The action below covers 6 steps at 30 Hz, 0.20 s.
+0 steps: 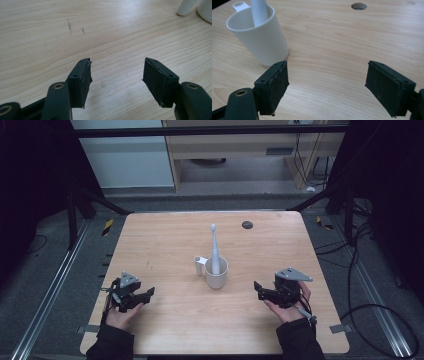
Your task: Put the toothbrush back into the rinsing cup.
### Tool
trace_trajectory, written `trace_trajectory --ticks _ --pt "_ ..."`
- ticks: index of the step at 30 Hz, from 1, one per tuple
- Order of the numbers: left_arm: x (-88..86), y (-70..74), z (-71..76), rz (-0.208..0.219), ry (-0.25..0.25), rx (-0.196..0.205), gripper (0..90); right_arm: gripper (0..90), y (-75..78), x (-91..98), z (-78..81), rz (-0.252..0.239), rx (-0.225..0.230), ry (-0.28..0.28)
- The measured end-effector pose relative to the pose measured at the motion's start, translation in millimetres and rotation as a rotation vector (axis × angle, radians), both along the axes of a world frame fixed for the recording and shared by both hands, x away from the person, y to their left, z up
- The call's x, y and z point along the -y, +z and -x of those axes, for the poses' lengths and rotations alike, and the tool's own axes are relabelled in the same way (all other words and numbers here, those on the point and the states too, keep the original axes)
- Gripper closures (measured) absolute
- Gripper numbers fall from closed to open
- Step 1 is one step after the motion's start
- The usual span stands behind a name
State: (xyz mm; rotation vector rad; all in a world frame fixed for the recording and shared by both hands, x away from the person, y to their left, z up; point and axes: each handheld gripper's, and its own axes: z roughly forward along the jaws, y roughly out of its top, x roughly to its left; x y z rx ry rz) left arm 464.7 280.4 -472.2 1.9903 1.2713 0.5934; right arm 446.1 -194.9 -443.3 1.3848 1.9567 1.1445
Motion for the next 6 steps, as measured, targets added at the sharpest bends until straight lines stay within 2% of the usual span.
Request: trace_trajectory --ticks 6 --pt "0.0 -0.4 -0.3 -0.005 -0.003 0.000 37.6 16.2 -11.4 16.0 5.4 0.024 -0.004 -0.056"
